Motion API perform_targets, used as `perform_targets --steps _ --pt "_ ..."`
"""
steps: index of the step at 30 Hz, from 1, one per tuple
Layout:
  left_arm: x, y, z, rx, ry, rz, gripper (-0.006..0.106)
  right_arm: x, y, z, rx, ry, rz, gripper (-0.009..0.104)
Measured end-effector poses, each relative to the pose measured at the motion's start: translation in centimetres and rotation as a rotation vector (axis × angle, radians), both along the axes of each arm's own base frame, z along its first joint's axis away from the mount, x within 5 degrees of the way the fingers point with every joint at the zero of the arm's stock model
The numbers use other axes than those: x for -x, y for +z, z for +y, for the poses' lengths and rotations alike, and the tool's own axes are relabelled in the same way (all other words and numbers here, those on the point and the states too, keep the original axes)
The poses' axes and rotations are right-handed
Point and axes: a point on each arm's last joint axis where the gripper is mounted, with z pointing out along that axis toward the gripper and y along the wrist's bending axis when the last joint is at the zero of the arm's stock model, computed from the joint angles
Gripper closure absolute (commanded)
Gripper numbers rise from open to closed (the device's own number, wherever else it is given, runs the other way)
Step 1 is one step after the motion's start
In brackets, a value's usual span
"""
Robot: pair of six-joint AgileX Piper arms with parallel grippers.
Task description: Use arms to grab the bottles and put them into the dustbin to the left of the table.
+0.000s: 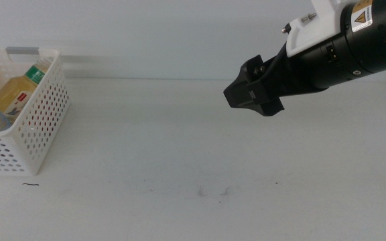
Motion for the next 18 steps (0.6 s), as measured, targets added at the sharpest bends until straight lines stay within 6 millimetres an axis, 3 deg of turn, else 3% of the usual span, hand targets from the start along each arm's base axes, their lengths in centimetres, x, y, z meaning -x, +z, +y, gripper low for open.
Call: perform_targets --steps 6,18 --pt "0.07 -0.07 0.69 0.057 0.086 0.011 0.007 0.0 0.0 0.0 0.0 0.0 0.0 0.023" --pt "-0.05 0.05 0.79 0.073 0.097 -0.021 0.007 -0.21 -0.19 -0.12 0.01 -0.006 -0.034 0.023"
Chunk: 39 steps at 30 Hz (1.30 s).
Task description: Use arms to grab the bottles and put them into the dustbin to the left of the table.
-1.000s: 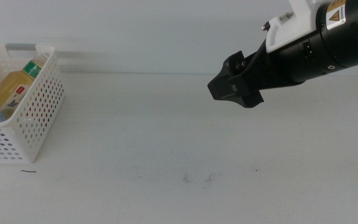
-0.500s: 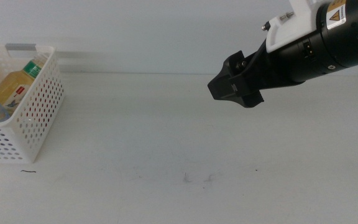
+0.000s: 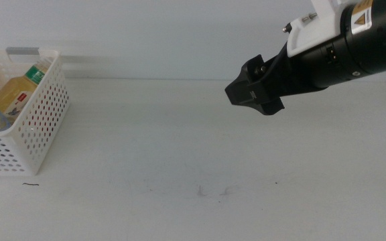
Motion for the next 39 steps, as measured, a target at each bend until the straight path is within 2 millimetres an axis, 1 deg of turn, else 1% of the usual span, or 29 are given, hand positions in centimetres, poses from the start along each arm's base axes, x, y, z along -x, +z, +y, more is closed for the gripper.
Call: perform_targets --steps 2,3,5,7,10,12,15,17,20,23,26,29,36,39 --pt "-0.1 -0.5 0.0 0.001 0.001 0.01 0.007 0.0 -0.4 -0.6 -0.004 -0.012 -0.076 0.023" --pt "-0.2 -0.8 0.0 0.002 0.003 0.007 0.007 0.0 -0.9 -1.1 -0.003 -0.024 -0.103 0.023" --pt "-0.3 -1.9 0.1 0.016 0.006 -0.006 0.007 0.2 -1.7 -2.7 -0.045 -0.067 -0.161 0.023" --pt "-0.3 -3.6 0.1 0.032 0.012 -0.024 0.007 0.6 -2.4 -4.8 -0.111 -0.138 -0.2 0.023" --pt "0.0 -7.9 0.2 0.045 0.026 -0.013 0.007 1.8 -4.2 -8.2 -0.207 -0.264 -0.258 0.023" --pt "0.6 -10.9 0.2 0.048 0.03 0.014 0.007 3.5 -5.9 -10.5 -0.234 -0.337 -0.306 0.023" --pt "1.5 -14.4 0.1 0.05 0.03 0.036 0.007 6.9 -7.9 -13.6 -0.224 -0.414 -0.395 0.023" --pt "2.0 -16.0 0.0 0.05 0.03 0.036 0.007 9.8 -9.1 -15.3 -0.188 -0.44 -0.486 0.023" --pt "2.6 -17.7 0.0 0.048 0.03 0.02 0.007 13.4 -11.0 -17.0 -0.178 -0.493 -0.606 0.023" --pt "2.7 -19.2 0.0 0.051 0.031 0.029 0.007 16.0 -13.6 -18.0 -0.171 -0.564 -0.684 0.023" --pt "2.5 -20.4 0.0 0.052 0.034 0.051 0.007 17.2 -15.6 -18.5 -0.16 -0.632 -0.731 0.023" --pt "2.3 -21.2 0.2 0.04 0.045 0.046 0.007 17.3 -17.0 -18.7 -0.14 -0.666 -0.723 0.023" --pt "1.9 -23.4 0.3 0.009 0.057 0.093 0.007 16.9 -19.4 -18.7 -0.124 -0.67 -0.681 0.023" --pt "1.9 -23.6 0.4 -0.016 0.063 0.089 0.007 16.8 -19.9 -18.7 -0.122 -0.671 -0.676 0.023"
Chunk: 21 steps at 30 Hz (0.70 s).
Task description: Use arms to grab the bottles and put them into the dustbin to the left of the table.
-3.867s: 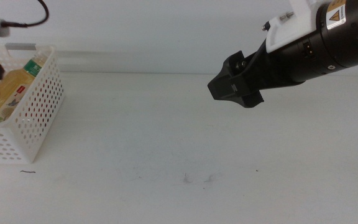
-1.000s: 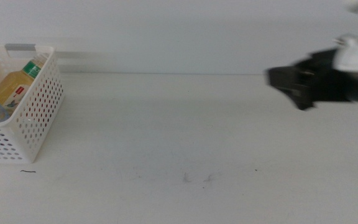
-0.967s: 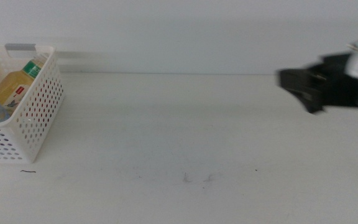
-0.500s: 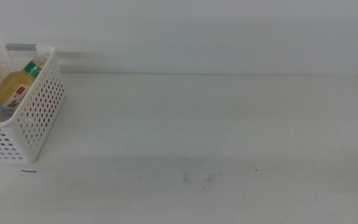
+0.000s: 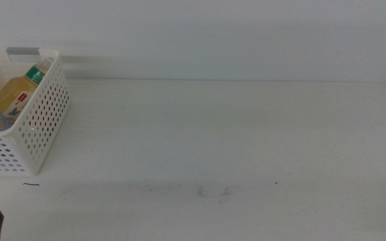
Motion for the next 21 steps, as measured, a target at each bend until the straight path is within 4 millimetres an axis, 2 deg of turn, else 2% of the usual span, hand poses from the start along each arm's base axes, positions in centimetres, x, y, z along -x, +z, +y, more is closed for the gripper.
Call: perform_targets --steps 21 --pt "-0.1 0.43 0.19 -0.05 0.012 -0.057 0.007 0.0 -0.09 0.03 -0.018 0.001 0.005 0.023"
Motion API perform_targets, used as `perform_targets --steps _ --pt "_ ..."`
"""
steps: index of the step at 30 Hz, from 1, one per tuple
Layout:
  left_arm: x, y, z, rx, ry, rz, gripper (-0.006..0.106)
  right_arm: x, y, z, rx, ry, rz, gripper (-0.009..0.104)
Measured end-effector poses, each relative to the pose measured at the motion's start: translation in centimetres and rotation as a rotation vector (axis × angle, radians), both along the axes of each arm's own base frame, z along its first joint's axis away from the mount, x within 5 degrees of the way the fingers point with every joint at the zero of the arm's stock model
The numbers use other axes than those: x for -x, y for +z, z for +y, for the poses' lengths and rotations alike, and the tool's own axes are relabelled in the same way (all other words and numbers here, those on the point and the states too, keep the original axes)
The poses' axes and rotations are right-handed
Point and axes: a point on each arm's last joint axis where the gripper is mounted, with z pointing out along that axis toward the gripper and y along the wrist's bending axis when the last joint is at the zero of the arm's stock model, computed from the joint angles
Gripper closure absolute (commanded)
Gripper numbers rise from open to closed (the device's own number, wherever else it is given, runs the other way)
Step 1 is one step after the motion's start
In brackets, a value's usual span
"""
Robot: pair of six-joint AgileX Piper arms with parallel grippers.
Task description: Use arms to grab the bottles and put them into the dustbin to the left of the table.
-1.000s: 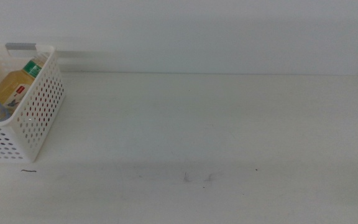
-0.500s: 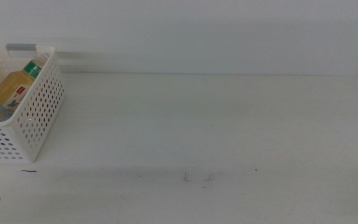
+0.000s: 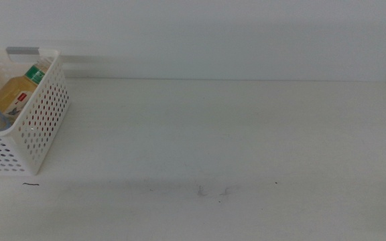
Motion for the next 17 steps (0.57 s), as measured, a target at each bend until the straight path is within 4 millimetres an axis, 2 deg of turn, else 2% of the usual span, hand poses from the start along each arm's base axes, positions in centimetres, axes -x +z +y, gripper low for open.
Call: perform_targets --steps 17 --pt "0.0 0.0 -0.12 -0.024 -0.028 0.002 0.007 0.0 0.0 0.0 -0.002 0.0 0.0 0.023"
